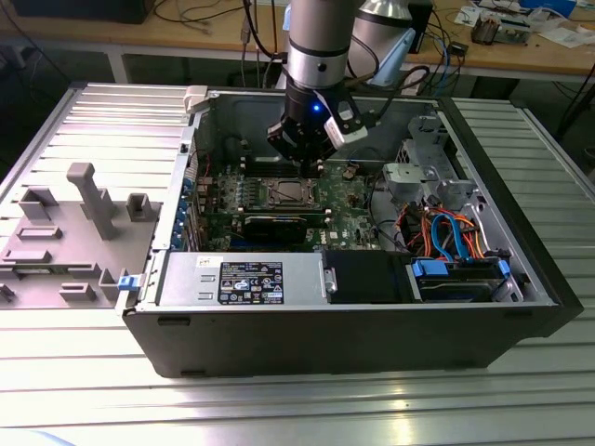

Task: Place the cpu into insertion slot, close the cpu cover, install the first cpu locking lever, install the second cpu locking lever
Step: 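Install the second cpu locking lever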

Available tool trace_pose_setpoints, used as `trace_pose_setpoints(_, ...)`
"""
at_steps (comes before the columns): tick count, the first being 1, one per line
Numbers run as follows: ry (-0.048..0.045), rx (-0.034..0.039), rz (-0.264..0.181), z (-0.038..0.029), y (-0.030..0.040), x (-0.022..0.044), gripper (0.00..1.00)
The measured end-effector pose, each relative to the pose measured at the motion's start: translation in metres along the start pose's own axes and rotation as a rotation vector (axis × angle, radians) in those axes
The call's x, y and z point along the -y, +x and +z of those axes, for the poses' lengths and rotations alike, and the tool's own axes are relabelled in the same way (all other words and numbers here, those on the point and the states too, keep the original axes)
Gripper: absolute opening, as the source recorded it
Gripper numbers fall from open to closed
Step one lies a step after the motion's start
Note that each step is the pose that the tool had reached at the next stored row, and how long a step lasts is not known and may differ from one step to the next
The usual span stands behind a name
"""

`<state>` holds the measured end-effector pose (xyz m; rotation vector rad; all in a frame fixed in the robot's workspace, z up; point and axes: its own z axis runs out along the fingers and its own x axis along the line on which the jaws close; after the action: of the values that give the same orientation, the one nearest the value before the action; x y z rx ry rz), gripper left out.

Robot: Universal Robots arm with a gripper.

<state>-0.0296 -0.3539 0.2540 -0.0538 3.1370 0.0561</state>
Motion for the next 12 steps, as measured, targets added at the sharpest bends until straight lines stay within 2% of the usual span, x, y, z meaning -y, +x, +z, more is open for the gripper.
trace_pose_setpoints(8, -0.0001, 0.0, 0.0, -0.0002, 0.0002, 0.005, 0.11)
trace_pose_setpoints(12, -0.0001, 0.0001, 0.0, -0.0002, 0.0002, 0.0052, 0.11)
